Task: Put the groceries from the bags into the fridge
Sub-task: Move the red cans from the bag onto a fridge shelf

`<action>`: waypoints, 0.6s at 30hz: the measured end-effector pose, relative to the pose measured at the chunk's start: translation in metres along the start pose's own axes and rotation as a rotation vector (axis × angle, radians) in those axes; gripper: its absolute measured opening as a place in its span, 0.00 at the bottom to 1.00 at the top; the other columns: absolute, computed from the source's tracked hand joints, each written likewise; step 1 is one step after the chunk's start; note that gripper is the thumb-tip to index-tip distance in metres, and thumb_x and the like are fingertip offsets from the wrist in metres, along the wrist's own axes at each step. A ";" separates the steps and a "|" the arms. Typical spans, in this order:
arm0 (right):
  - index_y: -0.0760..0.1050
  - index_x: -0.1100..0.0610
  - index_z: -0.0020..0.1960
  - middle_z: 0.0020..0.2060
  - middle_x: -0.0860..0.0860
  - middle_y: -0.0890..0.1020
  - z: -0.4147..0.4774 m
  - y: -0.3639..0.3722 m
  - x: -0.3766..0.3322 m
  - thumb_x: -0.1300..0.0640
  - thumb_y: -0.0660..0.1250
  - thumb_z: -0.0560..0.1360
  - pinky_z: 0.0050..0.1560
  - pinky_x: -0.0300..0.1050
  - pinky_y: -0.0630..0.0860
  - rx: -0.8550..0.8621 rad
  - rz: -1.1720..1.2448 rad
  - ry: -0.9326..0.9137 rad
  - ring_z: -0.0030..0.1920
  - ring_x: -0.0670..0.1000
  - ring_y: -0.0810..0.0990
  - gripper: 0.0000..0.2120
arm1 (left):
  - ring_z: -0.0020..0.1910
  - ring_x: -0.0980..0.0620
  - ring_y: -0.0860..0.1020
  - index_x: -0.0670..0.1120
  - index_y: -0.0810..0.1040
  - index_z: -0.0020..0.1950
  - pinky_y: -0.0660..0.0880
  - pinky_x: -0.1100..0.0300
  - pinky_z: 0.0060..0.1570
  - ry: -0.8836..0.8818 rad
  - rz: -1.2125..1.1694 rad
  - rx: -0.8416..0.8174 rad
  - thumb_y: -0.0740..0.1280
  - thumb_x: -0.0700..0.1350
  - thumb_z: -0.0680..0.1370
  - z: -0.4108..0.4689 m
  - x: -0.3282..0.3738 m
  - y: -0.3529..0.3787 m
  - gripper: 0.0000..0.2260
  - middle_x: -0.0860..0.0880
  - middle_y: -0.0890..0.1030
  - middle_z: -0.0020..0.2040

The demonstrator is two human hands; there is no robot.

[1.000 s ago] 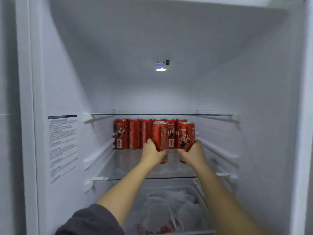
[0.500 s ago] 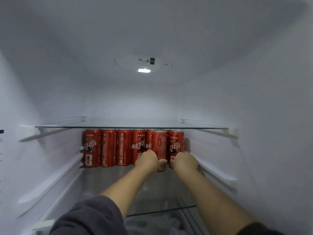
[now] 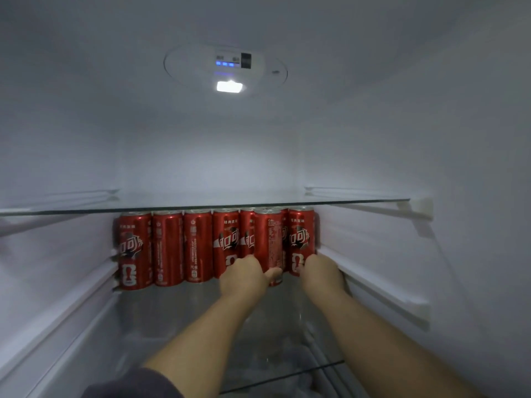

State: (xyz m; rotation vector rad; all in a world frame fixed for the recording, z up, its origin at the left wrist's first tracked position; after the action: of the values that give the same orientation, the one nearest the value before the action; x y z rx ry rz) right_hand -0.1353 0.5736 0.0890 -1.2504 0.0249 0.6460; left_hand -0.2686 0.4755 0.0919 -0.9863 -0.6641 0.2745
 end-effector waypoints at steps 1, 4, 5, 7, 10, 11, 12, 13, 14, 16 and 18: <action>0.76 0.61 0.61 0.56 0.57 0.81 -0.002 -0.001 0.000 0.57 0.61 0.81 0.51 0.48 0.75 0.008 0.006 -0.002 0.56 0.58 0.80 0.12 | 0.53 0.46 0.79 0.45 0.75 0.60 0.74 0.55 0.47 0.011 -0.010 -0.015 0.64 0.64 0.75 -0.001 0.000 0.001 0.25 0.47 0.81 0.53; 0.76 0.61 0.61 0.56 0.57 0.81 -0.006 -0.003 0.000 0.58 0.62 0.81 0.51 0.48 0.76 0.019 0.012 -0.013 0.55 0.58 0.80 0.12 | 0.56 0.46 0.79 0.46 0.71 0.65 0.76 0.53 0.52 0.053 -0.019 -0.043 0.65 0.60 0.78 0.001 0.002 0.004 0.23 0.47 0.80 0.56; 0.76 0.61 0.62 0.56 0.57 0.80 -0.008 -0.003 0.000 0.58 0.62 0.81 0.51 0.48 0.76 0.017 0.006 -0.014 0.55 0.57 0.80 0.12 | 0.56 0.46 0.79 0.46 0.71 0.65 0.76 0.53 0.52 0.058 -0.006 -0.044 0.64 0.59 0.78 0.000 0.003 0.004 0.22 0.47 0.80 0.57; 0.75 0.60 0.62 0.55 0.56 0.80 -0.010 -0.003 -0.001 0.57 0.63 0.81 0.51 0.47 0.76 0.006 -0.011 -0.016 0.54 0.56 0.80 0.12 | 0.56 0.46 0.79 0.46 0.72 0.65 0.76 0.53 0.53 0.057 0.022 -0.035 0.64 0.59 0.78 0.000 0.004 0.004 0.22 0.47 0.80 0.57; 0.74 0.59 0.63 0.56 0.55 0.80 -0.015 -0.006 -0.003 0.56 0.63 0.81 0.49 0.46 0.74 -0.004 -0.036 -0.007 0.55 0.56 0.80 0.12 | 0.57 0.46 0.79 0.46 0.72 0.65 0.74 0.54 0.52 0.035 0.066 -0.028 0.64 0.60 0.78 -0.001 0.005 0.002 0.22 0.47 0.80 0.57; 0.74 0.58 0.63 0.57 0.55 0.79 -0.016 -0.007 -0.003 0.56 0.63 0.81 0.50 0.46 0.75 -0.003 -0.043 -0.005 0.56 0.56 0.79 0.13 | 0.57 0.46 0.79 0.46 0.72 0.65 0.74 0.54 0.51 0.028 0.081 -0.024 0.64 0.60 0.78 -0.002 0.005 0.002 0.22 0.47 0.80 0.57; 0.74 0.58 0.63 0.57 0.55 0.79 -0.017 -0.007 -0.003 0.56 0.63 0.81 0.51 0.46 0.75 -0.005 -0.051 0.000 0.56 0.56 0.79 0.13 | 0.57 0.46 0.79 0.46 0.72 0.65 0.73 0.55 0.50 0.024 0.090 -0.025 0.64 0.60 0.78 -0.002 0.005 0.002 0.23 0.47 0.81 0.57; 0.74 0.58 0.64 0.57 0.55 0.79 -0.018 -0.008 -0.003 0.56 0.63 0.81 0.52 0.47 0.75 -0.009 -0.060 0.005 0.56 0.55 0.79 0.13 | 0.57 0.46 0.79 0.46 0.72 0.65 0.73 0.55 0.49 0.023 0.093 -0.024 0.64 0.60 0.78 -0.002 0.006 0.002 0.23 0.47 0.81 0.57; 0.73 0.57 0.64 0.57 0.55 0.79 -0.019 -0.008 -0.003 0.56 0.63 0.81 0.51 0.47 0.75 -0.014 -0.066 0.010 0.56 0.55 0.79 0.13 | 0.57 0.46 0.79 0.46 0.72 0.66 0.72 0.56 0.48 0.022 0.090 -0.024 0.64 0.60 0.78 -0.002 0.006 0.002 0.22 0.47 0.81 0.57; 0.73 0.57 0.63 0.57 0.55 0.80 -0.020 -0.008 -0.004 0.56 0.63 0.81 0.49 0.46 0.74 -0.026 -0.074 0.015 0.55 0.55 0.79 0.12 | 0.57 0.46 0.79 0.46 0.71 0.66 0.71 0.56 0.48 0.024 0.085 -0.030 0.64 0.59 0.78 -0.001 0.006 0.003 0.22 0.47 0.80 0.58; 0.73 0.57 0.63 0.57 0.55 0.80 -0.020 -0.007 -0.004 0.56 0.62 0.81 0.48 0.46 0.73 -0.035 -0.077 0.021 0.55 0.55 0.80 0.12 | 0.58 0.46 0.79 0.46 0.71 0.67 0.72 0.55 0.49 0.024 0.080 -0.039 0.63 0.59 0.79 -0.001 0.007 0.003 0.23 0.46 0.80 0.58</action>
State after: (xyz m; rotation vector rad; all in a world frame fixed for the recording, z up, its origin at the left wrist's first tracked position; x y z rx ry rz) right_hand -0.1285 0.5535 0.0901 -1.2860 -0.0166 0.5690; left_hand -0.2621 0.4797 0.0914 -1.0534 -0.6111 0.3204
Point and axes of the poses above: each hand's wrist, its own z-axis towards the middle knuckle, its own y-axis out of the palm, x = y × z, the point moved 8 cm from there along z, towards the middle knuckle
